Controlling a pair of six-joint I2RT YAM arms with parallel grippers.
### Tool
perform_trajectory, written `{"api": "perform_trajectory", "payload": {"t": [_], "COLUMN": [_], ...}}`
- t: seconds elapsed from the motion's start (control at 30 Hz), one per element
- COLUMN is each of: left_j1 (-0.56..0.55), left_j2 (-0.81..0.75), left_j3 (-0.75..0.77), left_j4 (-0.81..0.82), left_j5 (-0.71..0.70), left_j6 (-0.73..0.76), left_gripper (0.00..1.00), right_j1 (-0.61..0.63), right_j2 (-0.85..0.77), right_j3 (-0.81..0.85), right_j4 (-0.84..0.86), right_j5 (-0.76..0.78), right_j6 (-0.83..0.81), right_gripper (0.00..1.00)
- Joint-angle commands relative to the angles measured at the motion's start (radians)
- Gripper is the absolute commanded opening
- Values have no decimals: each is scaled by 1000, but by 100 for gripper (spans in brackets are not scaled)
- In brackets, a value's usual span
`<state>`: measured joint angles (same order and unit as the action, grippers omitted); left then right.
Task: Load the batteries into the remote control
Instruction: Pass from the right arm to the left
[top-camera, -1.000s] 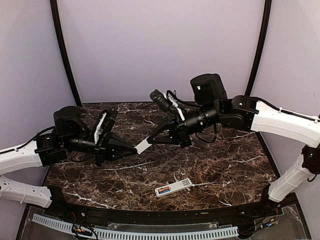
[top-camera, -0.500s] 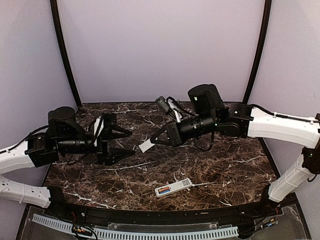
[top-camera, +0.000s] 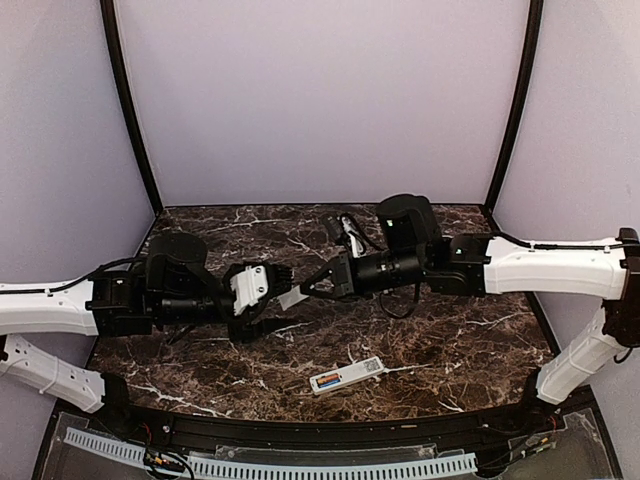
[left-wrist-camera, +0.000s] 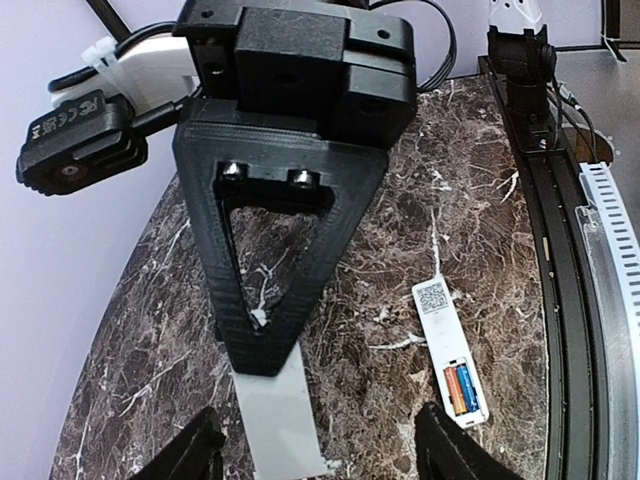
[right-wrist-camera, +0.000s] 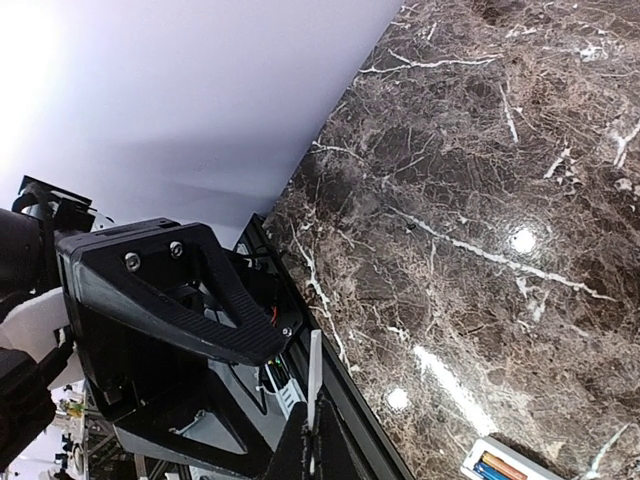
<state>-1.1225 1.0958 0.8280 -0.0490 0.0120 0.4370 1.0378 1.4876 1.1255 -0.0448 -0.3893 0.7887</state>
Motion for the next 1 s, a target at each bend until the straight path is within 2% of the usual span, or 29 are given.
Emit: {"api": "perform_trajectory", "payload": {"t": [0.0,0.17,0.27,0.4,0.53,0.87,0.97], "left_j1": [-5,-5,-5,-5,-5,-5,-5], "left_j2": [-59,-157,-194,-199,-159,-127,-135], "left_j3": [-96,-258,-299,-317,-308,-280,-283], "left_j4": [157,380,403,454,448,407,420], "left_j5": [-63,-21,69,87,71,28,22], "left_j6": [12,9,27,11,7,-8,-13], "left_gripper": [64,62,63,62,50,47,42], "right_j1": [-6,-7,-7,-6,-6,-6,-6], "right_j2": [8,-13,-25,-24,-25,-25,-21], "right_j3": [-31,-67,-72,-73,-80,-67,-68], "right_j4": [122,191,209,204,236,229,225], "right_j5": [-43,-85,-127,-166,-189,-193,-192], "right_j6": [30,30,15,1,2,-9,-9], "right_gripper": [0,0,0,0,0,0,0]}}
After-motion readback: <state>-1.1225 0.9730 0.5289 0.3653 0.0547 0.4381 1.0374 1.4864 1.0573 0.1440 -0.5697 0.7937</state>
